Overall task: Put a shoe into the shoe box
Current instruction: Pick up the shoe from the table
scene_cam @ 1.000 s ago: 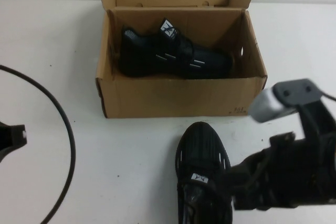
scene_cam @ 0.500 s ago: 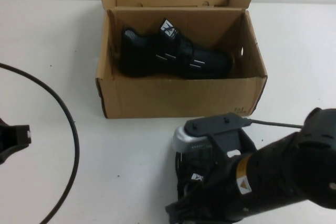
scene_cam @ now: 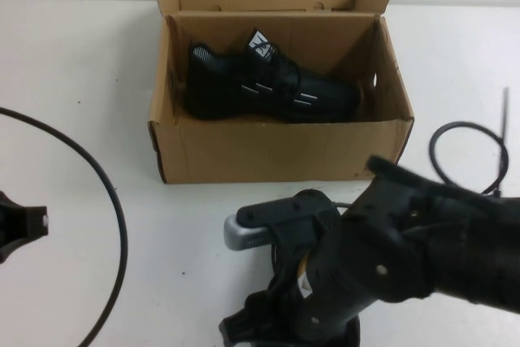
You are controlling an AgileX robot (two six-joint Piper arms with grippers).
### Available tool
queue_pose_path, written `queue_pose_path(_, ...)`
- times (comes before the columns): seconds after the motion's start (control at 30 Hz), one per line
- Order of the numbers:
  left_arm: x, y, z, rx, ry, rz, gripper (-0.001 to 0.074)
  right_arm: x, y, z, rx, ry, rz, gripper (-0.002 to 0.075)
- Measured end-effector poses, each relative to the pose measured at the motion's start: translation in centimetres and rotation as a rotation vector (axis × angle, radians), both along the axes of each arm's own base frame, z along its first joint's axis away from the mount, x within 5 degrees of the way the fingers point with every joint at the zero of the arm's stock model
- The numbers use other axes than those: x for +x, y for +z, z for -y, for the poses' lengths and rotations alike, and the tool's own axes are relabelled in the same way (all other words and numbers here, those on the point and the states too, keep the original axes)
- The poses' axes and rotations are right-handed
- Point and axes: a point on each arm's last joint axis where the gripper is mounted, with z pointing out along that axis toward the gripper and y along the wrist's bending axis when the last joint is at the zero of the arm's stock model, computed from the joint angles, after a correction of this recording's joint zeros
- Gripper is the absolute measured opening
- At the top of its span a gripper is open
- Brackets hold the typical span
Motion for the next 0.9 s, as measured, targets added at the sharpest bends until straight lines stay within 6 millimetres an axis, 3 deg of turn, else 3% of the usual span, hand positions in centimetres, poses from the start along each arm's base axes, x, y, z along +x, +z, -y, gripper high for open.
queue_pose_path(0.23, -0.2, -0.2, 0.0, 0.006, -0.009, -0.032, -0.0003, 0.8, -3.3, -0.7, -0.101, 0.020, -0.019, 0.0317)
queue_pose_path(0.3, -0.3, -0.2, 0.0, 0.006, -0.010, -0.034, -0.0003, 0.9, -3.7, -0.7, -0.118, 0.026, -0.016, 0.0262)
queue_pose_path(0.37, -0.3, -0.2, 0.0, 0.007, -0.011, -0.038, -0.0003, 1.1, -3.8, -0.7, -0.134, 0.037, -0.006, 0.0141)
queue_pose_path(0.43, -0.3, -0.2, 0.0, 0.007, -0.012, -0.040, -0.0003, 1.0, -3.8, -0.6, -0.140, 0.036, -0.008, 0.0069)
queue_pose_path(0.57, -0.4, -0.3, 0.0, 0.009, -0.015, -0.050, -0.0003, 1.1, -3.7, -0.6, -0.151, 0.074, 0.005, 0.0025)
queue_pose_path(0.73, -0.4, -0.3, 0.0, 0.005, -0.015, -0.053, -0.0003, 1.1, -3.1, -0.5, -0.206, 0.268, 0.045, 0.0012)
queue_pose_path(0.9, -0.5, -0.2, 0.3, -0.036, -0.017, -0.060, -0.0003, 1.0, 0.4, 0.0, -0.198, 0.468, 0.152, 0.0002)
